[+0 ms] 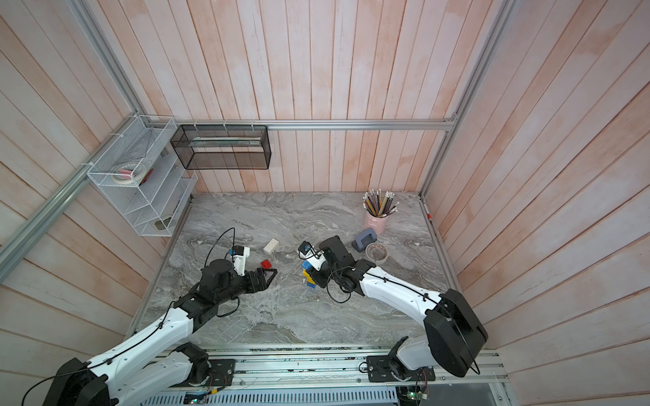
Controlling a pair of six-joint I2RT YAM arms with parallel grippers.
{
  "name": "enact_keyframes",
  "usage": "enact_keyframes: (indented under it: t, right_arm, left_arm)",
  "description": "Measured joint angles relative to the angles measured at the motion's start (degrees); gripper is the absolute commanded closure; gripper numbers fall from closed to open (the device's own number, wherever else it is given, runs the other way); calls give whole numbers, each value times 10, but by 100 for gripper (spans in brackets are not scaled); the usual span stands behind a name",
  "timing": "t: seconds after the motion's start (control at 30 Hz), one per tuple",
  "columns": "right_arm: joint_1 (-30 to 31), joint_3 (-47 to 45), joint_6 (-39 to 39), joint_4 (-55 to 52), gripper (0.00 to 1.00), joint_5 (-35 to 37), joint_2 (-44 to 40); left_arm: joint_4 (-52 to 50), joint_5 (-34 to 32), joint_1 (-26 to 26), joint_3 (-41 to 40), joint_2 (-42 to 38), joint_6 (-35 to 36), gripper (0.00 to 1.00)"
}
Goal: Assemble a spoon with lego
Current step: Assemble the lego brick with the lego brick.
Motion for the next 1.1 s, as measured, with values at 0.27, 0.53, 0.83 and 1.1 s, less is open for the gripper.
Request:
enact_keyframes:
  t: [0.27,0.53,0.83,1.1]
  right_arm:
    - [0,12,-2,3,100,-10,18]
    - [-1,29,-9,-7,100,-12,32]
    - [-3,34,-12,-19,100,-11,32]
    - [-4,61,-19,-46,100,-10,49]
  left_arm:
    - [0,0,0,-1,-2,2,0]
    - [-1,0,0,-3,-3,4,0]
    - [-2,0,0,-6,-3,6,0]
    - [-2,0,2,-6,-3,9,0]
